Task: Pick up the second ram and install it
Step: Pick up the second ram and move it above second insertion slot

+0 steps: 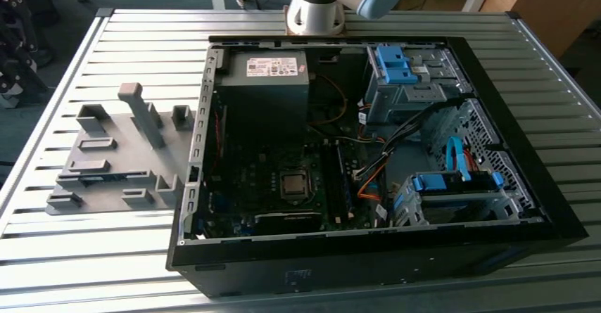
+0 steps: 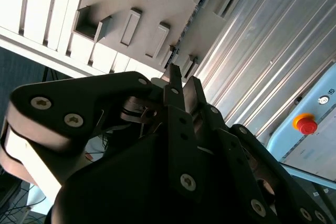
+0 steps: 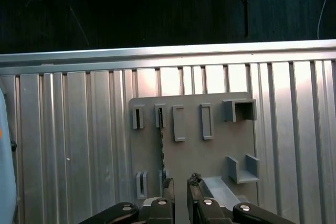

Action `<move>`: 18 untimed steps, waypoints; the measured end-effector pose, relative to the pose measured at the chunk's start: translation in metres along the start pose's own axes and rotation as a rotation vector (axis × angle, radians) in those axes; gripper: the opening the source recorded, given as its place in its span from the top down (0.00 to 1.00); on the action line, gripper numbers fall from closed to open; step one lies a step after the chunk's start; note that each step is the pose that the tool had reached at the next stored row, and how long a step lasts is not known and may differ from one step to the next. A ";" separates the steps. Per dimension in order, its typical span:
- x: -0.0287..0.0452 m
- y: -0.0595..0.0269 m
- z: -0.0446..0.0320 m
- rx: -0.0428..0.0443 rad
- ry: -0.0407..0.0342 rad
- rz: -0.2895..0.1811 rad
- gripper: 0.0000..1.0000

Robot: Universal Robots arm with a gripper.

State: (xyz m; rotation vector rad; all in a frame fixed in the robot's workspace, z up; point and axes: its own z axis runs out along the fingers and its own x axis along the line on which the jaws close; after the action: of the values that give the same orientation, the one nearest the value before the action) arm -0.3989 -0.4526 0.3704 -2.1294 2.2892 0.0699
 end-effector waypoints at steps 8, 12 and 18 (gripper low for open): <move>0.0002 0.0009 0.0003 0.0001 -0.0001 0.000 0.75; 0.0003 0.0031 0.0007 0.0001 -0.0001 0.000 0.75; 0.0003 0.0032 0.0016 0.0000 0.0000 0.000 0.75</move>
State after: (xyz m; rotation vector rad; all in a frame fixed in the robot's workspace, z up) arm -0.4021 -0.4526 0.3688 -2.1294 2.2892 0.0699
